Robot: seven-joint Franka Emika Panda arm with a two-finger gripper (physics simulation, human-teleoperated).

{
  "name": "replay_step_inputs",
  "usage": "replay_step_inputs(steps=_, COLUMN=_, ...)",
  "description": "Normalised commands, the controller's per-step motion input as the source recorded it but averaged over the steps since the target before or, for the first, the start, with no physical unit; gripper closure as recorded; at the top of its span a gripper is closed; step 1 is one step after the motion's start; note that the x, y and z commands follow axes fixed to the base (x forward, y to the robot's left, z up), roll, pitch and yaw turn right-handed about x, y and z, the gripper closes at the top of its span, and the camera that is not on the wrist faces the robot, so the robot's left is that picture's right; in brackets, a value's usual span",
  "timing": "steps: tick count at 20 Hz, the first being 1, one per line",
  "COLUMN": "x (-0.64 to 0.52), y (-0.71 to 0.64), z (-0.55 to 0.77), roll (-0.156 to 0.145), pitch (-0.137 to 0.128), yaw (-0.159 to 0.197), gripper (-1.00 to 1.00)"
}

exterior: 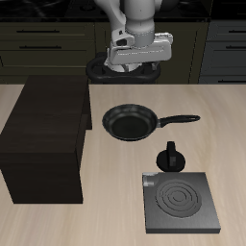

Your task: Place the frypan on top of the shelf

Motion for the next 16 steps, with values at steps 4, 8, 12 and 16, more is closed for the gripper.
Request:
replay_step_inputs(steps=4, x=0.07, y=0.21, z=-0.23, roll=-0.005, pitch=0.020, yaw=0.016, gripper=-1.00)
replay_step_inputs(steps=8, x=0.11, y=0.23, z=-0.36, roll=0.000, pitch=0.023, yaw=0.001, gripper=-1.00)
replay_step_inputs(steps=12, x=0.14, y=0.09, z=-0.42, roll=-0.003, pitch=0.061, yaw=-0.019, gripper=-1.00)
replay_step_inputs(steps=16, x=0.11, y=0.02, z=-0.43, roll=-0.020, pitch=0.042, yaw=-0.016, gripper=-1.00)
